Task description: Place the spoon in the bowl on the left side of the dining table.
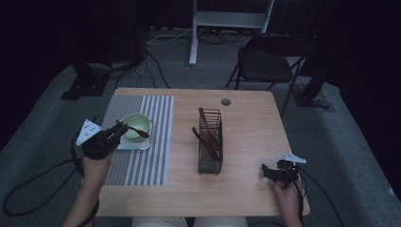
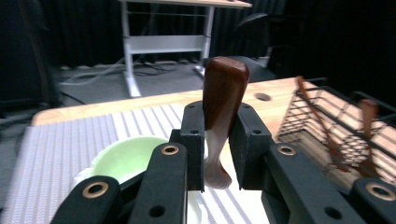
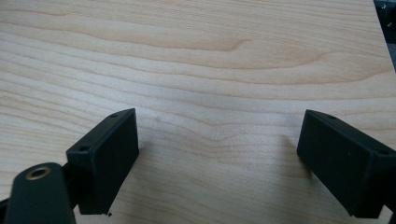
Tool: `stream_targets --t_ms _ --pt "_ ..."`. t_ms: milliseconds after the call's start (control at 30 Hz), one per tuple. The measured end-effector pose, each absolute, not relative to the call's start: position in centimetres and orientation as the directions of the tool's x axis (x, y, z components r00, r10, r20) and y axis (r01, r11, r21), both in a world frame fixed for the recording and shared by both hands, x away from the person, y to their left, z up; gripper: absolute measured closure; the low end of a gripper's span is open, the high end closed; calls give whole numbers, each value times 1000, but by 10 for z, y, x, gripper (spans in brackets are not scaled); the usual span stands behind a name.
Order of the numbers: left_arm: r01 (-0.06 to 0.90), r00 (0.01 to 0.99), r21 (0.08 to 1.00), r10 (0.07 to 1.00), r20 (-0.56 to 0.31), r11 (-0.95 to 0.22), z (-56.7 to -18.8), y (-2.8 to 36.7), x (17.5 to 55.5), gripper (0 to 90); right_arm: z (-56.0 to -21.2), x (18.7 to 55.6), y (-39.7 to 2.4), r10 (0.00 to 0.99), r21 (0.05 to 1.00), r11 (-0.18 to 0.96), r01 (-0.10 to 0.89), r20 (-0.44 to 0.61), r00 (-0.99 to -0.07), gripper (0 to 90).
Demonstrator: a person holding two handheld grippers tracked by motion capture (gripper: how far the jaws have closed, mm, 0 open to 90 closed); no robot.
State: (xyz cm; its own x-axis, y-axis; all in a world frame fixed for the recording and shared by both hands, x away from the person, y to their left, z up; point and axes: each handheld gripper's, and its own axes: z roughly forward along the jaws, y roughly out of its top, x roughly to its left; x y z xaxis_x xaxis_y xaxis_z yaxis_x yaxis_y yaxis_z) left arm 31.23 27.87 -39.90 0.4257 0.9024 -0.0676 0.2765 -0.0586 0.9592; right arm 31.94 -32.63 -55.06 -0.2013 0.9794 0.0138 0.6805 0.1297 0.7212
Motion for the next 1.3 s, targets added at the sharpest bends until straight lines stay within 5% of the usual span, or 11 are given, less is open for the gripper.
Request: stream_targets --t_ms 500,1300 --pt "297 311 955 948 -75 -22 -416 297 316 762 -551 319 -326 979 721 130 680 14 -202 120" --pt "413 256 910 964 -67 -46 -466 285 330 760 -551 319 -326 980 721 129 681 15 -201 120"
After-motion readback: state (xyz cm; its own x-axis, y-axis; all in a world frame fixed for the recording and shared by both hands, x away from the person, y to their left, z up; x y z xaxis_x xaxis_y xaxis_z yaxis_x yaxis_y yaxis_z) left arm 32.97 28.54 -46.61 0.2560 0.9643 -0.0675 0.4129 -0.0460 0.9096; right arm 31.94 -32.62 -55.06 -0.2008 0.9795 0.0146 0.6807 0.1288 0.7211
